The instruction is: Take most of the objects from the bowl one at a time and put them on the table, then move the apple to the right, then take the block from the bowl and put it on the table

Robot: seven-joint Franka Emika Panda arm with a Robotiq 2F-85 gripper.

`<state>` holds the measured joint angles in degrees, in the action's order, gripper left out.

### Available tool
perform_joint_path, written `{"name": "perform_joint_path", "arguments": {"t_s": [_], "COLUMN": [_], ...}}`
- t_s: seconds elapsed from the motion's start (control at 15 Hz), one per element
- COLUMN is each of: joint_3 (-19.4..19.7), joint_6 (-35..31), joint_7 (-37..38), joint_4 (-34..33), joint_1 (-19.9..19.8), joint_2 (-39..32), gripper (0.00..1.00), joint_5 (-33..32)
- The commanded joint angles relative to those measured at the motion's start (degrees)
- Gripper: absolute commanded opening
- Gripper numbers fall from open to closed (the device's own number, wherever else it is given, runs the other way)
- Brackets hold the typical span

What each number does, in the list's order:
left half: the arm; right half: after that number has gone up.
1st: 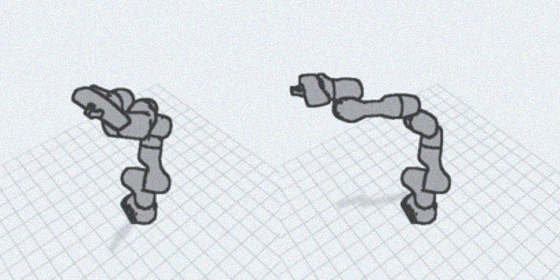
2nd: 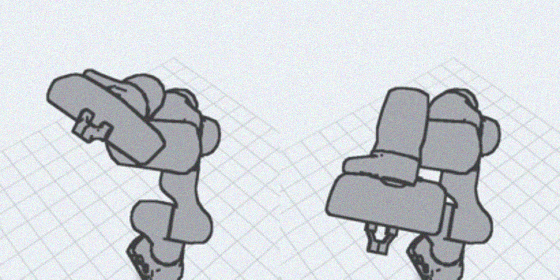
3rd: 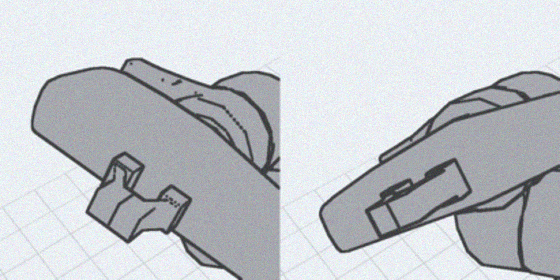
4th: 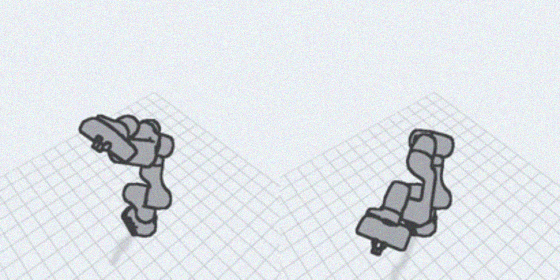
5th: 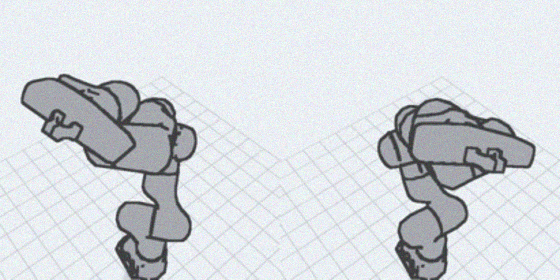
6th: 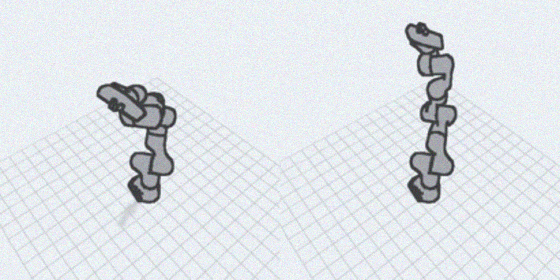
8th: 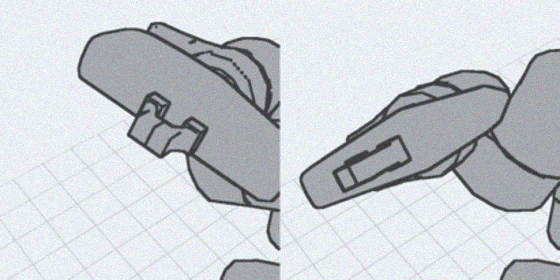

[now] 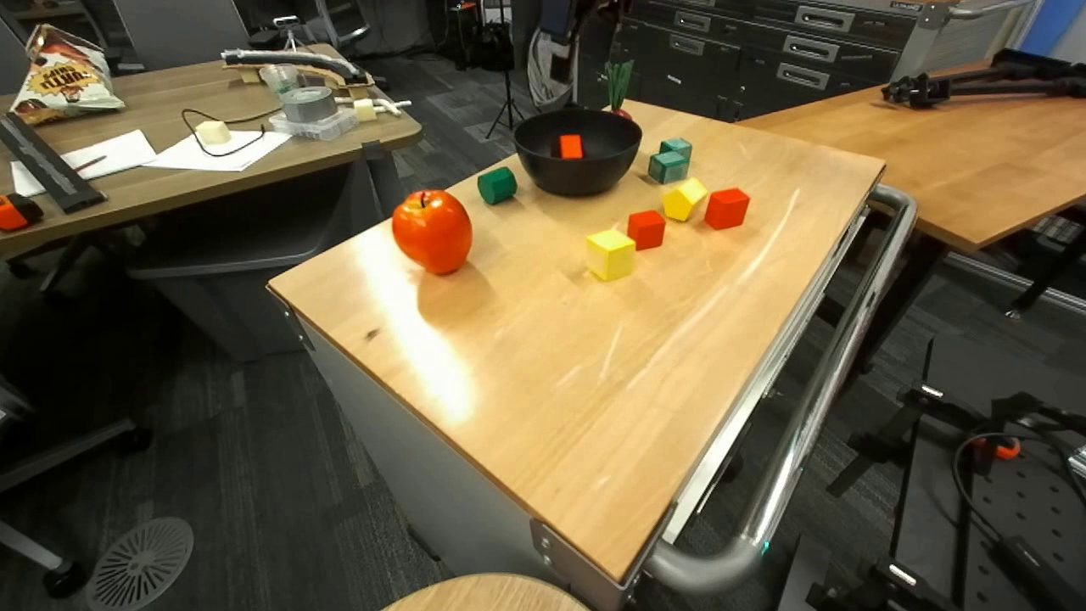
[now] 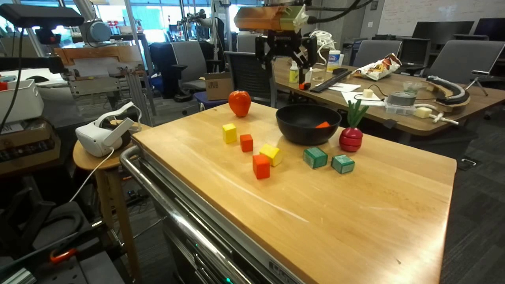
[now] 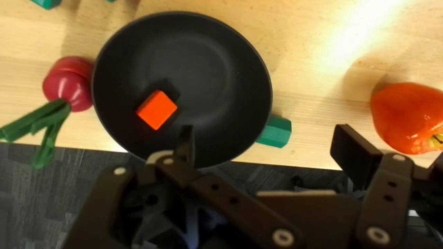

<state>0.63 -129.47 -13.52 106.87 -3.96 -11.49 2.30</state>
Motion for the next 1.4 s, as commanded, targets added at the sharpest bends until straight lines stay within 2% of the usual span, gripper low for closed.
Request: {"name": "perform_joint_path", "arguments": {"t_s": [0.0, 0.33, 0.67, 0.93, 1.0, 1.07, 1.33], "joint_3": [-0.54, -1.52, -3.86, -5.18, -5.32, -5.29, -5.38], "joint_6": [4.60, 7.28, 6.30, 5.79, 5.70, 5.91, 5.89], "joint_7": [-0.87, -0.09, 0.38, 0.94, 0.97, 0.36, 0.41], "joint_4": [0.04, -0.84, -2.76, -5.26, -5.73, -2.87, -2.92], "joint_1": [-1.09, 0.10, 3.89, 6.82, 7.15, 6.54, 6.60], "joint_2": [0.02, -0.01, -0.78, -4.26, -4.93, -2.74, -3.61], "gripper": [1.00, 1.00, 1.00, 1.00, 1.00, 1.00, 1.00], "joint_5": [6.40, 9.67, 5.46, 1.89, 1.47, 2.87, 2.75]}}
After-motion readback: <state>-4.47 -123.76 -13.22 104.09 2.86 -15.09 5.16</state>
